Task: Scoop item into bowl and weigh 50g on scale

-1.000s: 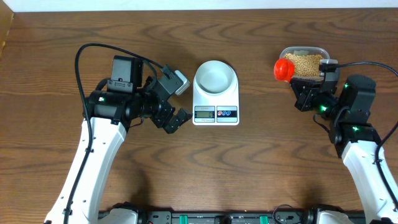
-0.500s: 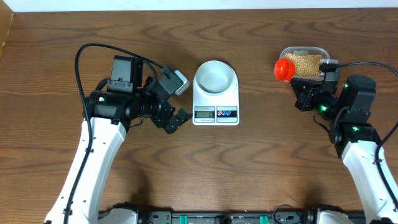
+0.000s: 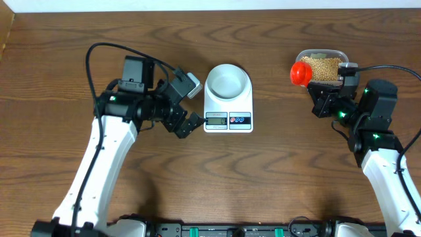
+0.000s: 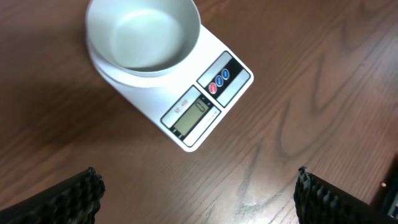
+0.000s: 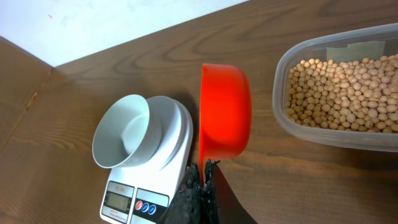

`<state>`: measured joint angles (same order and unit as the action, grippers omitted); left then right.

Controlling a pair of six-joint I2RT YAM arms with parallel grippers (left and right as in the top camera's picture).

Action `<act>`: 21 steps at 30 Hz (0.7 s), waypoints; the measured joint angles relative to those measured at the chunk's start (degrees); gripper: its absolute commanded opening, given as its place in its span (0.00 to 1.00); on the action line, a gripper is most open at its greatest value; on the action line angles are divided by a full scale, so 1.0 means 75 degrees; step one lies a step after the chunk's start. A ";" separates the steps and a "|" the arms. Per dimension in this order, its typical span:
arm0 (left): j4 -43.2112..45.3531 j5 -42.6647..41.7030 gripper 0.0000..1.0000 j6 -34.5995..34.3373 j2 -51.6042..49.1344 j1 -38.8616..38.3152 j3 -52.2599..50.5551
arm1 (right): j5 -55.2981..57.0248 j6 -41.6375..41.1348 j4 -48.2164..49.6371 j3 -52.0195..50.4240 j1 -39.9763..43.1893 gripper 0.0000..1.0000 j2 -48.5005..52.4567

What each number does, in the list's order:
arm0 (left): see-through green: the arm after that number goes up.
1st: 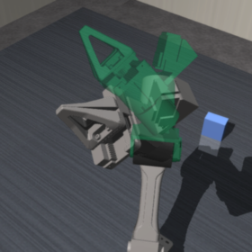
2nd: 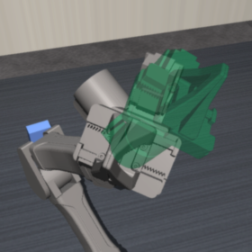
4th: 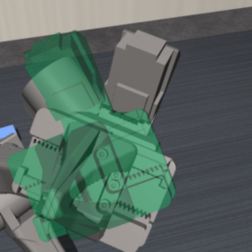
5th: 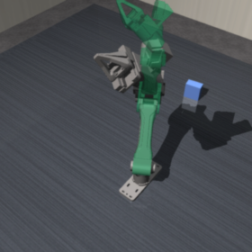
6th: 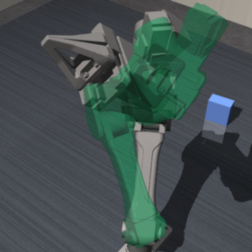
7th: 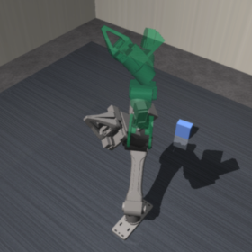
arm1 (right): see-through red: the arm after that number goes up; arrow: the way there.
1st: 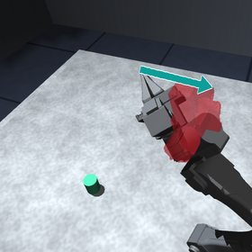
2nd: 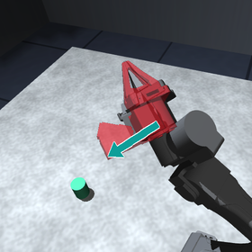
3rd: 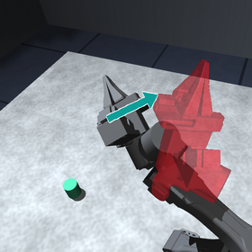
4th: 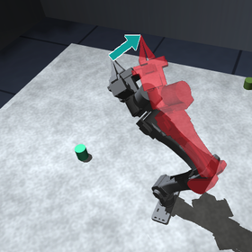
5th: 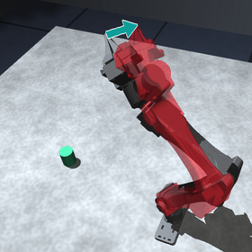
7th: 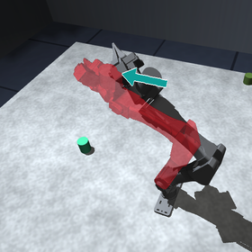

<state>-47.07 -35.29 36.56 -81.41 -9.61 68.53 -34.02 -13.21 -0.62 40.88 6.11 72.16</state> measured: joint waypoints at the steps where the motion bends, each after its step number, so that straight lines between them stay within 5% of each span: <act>1: 0.0003 -0.0070 1.00 0.0041 -0.0090 0.0000 0.0000 | 0.0003 0.0000 0.0000 0.0000 0.0000 0.02 0.0000; 21: 0.0446 -0.0219 1.00 0.0140 -0.0332 0.0000 0.0000 | 0.0020 0.0000 0.0000 0.0000 0.0000 0.01 0.0000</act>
<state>-43.72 -36.93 37.60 -83.90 -9.61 68.53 -33.87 -13.21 -0.62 40.88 6.11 72.16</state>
